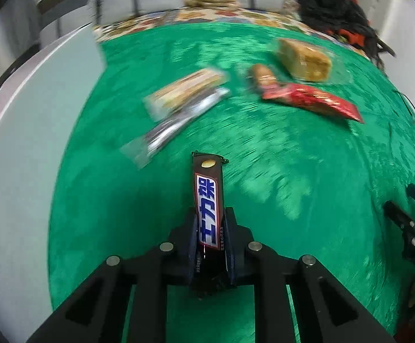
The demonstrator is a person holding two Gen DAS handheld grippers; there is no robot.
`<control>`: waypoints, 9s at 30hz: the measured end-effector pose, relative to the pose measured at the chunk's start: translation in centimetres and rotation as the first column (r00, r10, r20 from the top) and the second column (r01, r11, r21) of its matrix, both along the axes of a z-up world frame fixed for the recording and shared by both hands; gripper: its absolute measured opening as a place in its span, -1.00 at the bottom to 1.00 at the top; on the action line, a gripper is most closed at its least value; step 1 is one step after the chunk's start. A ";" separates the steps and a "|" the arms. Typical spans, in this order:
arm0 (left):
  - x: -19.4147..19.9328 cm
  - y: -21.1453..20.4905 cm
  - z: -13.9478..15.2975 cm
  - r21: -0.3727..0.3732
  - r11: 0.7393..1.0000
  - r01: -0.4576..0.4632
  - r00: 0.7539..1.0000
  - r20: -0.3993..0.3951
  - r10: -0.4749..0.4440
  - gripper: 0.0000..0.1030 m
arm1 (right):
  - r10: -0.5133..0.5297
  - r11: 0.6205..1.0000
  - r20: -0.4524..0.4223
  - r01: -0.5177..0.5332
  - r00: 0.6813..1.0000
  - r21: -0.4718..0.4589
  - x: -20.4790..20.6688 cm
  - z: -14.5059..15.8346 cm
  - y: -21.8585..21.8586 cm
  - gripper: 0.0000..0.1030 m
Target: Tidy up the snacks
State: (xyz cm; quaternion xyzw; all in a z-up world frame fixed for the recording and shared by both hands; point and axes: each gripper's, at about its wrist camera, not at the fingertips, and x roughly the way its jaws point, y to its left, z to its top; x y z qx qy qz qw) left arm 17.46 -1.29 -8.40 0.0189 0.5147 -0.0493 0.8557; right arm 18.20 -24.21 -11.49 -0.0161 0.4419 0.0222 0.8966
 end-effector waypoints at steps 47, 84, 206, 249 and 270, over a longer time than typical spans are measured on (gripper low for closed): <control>-1.9 6.6 -1.9 -0.007 0.993 -0.117 0.984 0.134 0.117 1.00 | -0.001 1.000 -0.001 0.001 1.000 0.001 0.0 0.0 0.0 0.74; -1.8 6.5 -1.9 -0.012 0.993 -0.116 0.984 0.133 0.116 1.00 | 0.325 0.941 -0.250 -0.338 0.912 -0.010 14.5 2.2 7.3 -0.57; -1.7 6.6 -1.9 -0.011 0.993 -0.115 0.984 0.133 0.116 1.00 | 0.151 0.989 -0.013 -0.151 0.989 0.000 1.7 -0.3 8.2 0.87; -1.7 6.6 -1.9 -0.011 0.993 -0.115 0.984 0.132 0.115 1.00 | 0.151 0.989 -0.013 -0.151 0.988 0.000 1.7 -0.3 8.3 0.87; -1.7 6.6 -1.9 -0.011 0.993 -0.115 0.984 0.132 0.115 1.00 | 0.151 0.989 -0.013 -0.151 0.989 0.000 1.7 -0.3 8.3 0.87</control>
